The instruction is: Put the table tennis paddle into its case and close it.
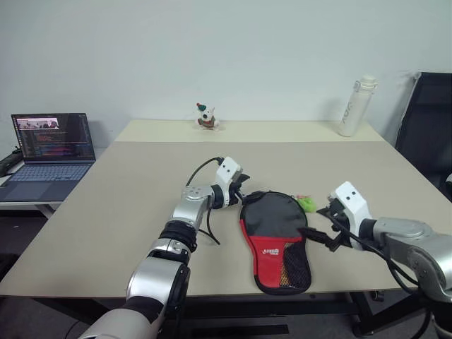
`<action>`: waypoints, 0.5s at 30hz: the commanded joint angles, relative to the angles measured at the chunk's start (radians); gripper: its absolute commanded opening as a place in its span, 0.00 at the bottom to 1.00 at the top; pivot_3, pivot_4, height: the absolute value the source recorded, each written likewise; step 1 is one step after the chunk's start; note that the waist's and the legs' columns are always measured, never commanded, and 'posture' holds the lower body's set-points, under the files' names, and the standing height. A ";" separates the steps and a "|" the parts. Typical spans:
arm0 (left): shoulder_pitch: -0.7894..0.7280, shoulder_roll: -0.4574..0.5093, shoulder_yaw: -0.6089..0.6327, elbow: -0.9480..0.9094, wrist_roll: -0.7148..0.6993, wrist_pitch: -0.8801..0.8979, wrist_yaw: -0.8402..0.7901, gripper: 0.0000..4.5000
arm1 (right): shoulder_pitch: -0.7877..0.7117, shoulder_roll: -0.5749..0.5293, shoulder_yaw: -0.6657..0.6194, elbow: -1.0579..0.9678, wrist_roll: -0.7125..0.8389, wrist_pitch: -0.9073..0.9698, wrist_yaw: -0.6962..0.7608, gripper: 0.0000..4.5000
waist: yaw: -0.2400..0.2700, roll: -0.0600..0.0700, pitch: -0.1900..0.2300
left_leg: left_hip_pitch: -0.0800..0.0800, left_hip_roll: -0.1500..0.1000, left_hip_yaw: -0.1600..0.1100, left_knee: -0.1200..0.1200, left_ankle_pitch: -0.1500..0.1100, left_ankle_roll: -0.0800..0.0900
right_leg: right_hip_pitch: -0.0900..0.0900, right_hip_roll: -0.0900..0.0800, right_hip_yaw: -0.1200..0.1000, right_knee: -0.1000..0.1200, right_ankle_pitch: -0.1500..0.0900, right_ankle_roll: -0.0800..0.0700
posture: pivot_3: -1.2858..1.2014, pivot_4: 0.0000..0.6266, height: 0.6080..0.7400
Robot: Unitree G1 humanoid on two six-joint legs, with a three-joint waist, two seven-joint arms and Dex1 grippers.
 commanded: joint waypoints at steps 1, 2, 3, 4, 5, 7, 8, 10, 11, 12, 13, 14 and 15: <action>-0.023 -0.011 -0.052 -0.019 -0.003 0.009 -0.091 0.99 | -0.032 -0.057 0.051 0.104 -0.098 -0.190 0.047 1.00 | -0.002 0.000 0.000 | 0.000 0.000 0.000 0.000 0.000 0.000 | 0.000 0.000 0.000 0.000 0.000 0.000 | 0.52 0.24 1.00; -0.024 -0.011 -0.069 -0.008 0.005 0.007 -0.115 0.99 | -0.046 -0.066 0.071 0.144 -0.125 -0.239 0.057 1.00 | -0.006 0.000 0.000 | 0.000 0.000 0.000 0.000 0.000 0.000 | 0.000 0.000 0.000 0.000 0.000 0.000 | 0.52 0.24 1.00; -0.025 -0.011 -0.081 0.003 0.010 0.008 -0.130 0.99 | -0.059 -0.068 0.089 0.180 -0.147 -0.282 0.066 1.00 | -0.007 0.000 0.000 | 0.000 0.000 0.001 0.000 0.000 0.000 | 0.000 0.000 0.001 0.000 0.000 0.000 | 0.52 0.24 1.00; -0.027 -0.011 -0.089 0.011 0.011 0.008 -0.136 0.99 | -0.068 -0.069 0.099 0.209 -0.164 -0.316 0.074 1.00 | -0.009 0.000 0.000 | 0.001 0.000 0.001 0.000 0.000 0.000 | 0.000 0.000 0.001 0.000 0.000 0.000 | 0.52 0.24 1.00; -0.025 -0.007 -0.100 0.019 0.016 0.007 -0.149 0.99 | -0.084 -0.060 0.113 0.246 -0.182 -0.349 0.079 1.00 | -0.009 0.000 0.000 | 0.001 0.000 0.002 0.000 0.000 0.000 | 0.000 0.001 0.001 0.000 0.000 0.000 | 0.52 0.24 1.00; -0.017 0.003 -0.122 0.026 0.022 0.009 -0.184 0.99 | -0.117 -0.041 0.137 0.318 -0.214 -0.409 0.089 1.00 | -0.011 0.000 0.000 | 0.001 0.001 0.002 0.000 0.000 0.000 | -0.001 0.001 0.001 0.000 0.000 0.000 | 0.52 0.24 1.00; -0.014 0.007 -0.129 0.029 0.024 0.010 -0.199 0.99 | -0.129 -0.034 0.146 0.346 -0.227 -0.432 0.095 1.00 | -0.012 0.000 0.000 | 0.001 0.001 0.002 0.000 0.000 0.000 | -0.001 0.001 0.001 0.001 0.000 0.000 | 0.52 0.24 1.00; -0.004 0.017 -0.144 0.037 0.040 -0.011 -0.193 0.99 | -0.161 -0.014 0.166 0.418 -0.259 -0.488 0.102 1.00 | -0.011 0.000 0.000 | 0.001 0.001 0.001 0.000 0.000 0.000 | -0.001 0.002 0.001 0.001 0.000 0.000 | 0.52 0.24 1.00; -0.002 0.019 -0.145 0.041 0.039 -0.010 -0.193 0.99 | -0.176 -0.004 0.175 0.453 -0.274 -0.514 0.106 1.00 | -0.011 0.000 0.000 | 0.001 0.001 0.001 0.000 0.000 0.000 | 0.000 0.001 0.001 0.001 0.000 0.000 | 0.52 0.24 1.00; -0.001 0.020 -0.146 0.044 0.037 -0.009 -0.193 0.99 | -0.186 0.004 0.180 0.478 -0.286 -0.533 0.111 1.00 | -0.010 0.000 0.000 | 0.001 0.001 0.001 0.000 0.000 0.000 | 0.000 0.001 0.001 0.001 0.000 0.000 | 0.52 0.24 1.00; 0.001 0.021 -0.145 0.052 0.039 -0.011 -0.187 0.99 | -0.209 0.021 0.195 0.527 -0.304 -0.565 0.112 1.00 | -0.008 0.000 0.000 | 0.001 0.001 0.001 0.000 0.000 0.000 | 0.000 0.001 0.001 0.001 0.000 0.000 | 0.52 0.24 1.00; 0.002 0.021 -0.144 0.061 0.042 -0.014 -0.180 0.99 | -0.231 0.038 0.209 0.575 -0.322 -0.598 0.111 1.00 | -0.008 0.000 0.000 | 0.001 0.001 0.001 0.000 0.000 0.000 | -0.001 0.001 0.002 0.001 0.000 0.000 | 0.52 0.24 1.00; 0.003 0.022 -0.144 0.067 0.046 -0.019 -0.173 0.99 | -0.251 0.055 0.220 0.617 -0.339 -0.628 0.110 1.00 | -0.009 0.000 0.000 | 0.001 0.001 0.002 0.000 0.000 0.000 | 0.000 0.001 0.002 0.001 0.000 0.000 | 0.52 0.24 1.00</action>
